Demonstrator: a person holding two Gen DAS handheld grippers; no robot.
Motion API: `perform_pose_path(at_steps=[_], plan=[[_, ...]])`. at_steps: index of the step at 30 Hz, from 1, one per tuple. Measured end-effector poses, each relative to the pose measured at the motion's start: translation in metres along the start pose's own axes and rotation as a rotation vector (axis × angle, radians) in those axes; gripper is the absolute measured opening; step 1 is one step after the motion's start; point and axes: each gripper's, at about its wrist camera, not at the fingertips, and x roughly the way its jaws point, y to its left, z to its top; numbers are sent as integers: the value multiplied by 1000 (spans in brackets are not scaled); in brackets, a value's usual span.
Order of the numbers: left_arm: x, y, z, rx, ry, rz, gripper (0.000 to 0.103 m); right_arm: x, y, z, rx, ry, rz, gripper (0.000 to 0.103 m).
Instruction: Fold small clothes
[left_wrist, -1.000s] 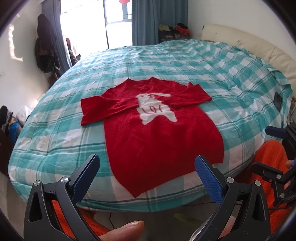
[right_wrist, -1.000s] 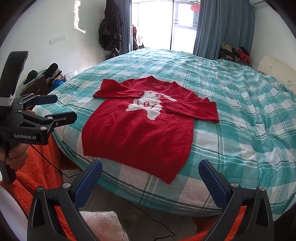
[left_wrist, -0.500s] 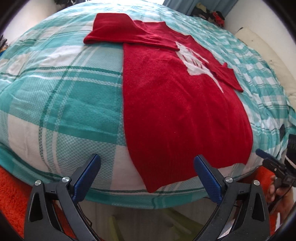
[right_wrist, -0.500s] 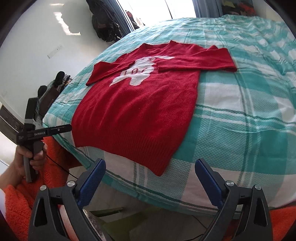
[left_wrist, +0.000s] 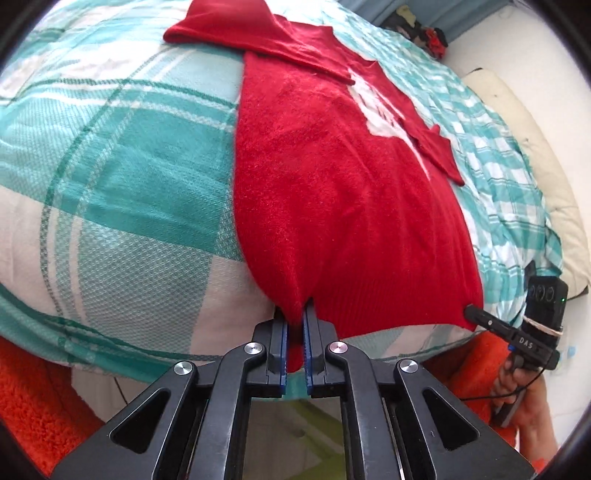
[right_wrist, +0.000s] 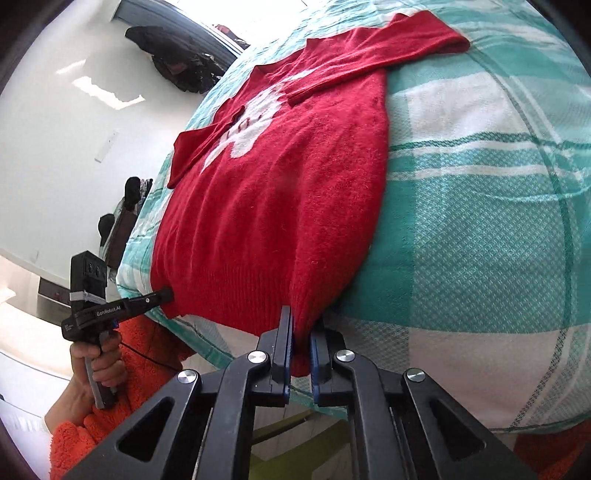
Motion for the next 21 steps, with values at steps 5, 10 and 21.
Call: perform_pose_path(at_steps=[5,10,21], plan=[[-29,-6,-9,87,33,46,4,-37,44,-8,-148,35,-57,7],[-13,-9,-7,161,110,205,4,-36,48,-23,-142,99,-84,7],[34,2,-1,123,179,340,4,26,4,-23,19,196,-179,7]])
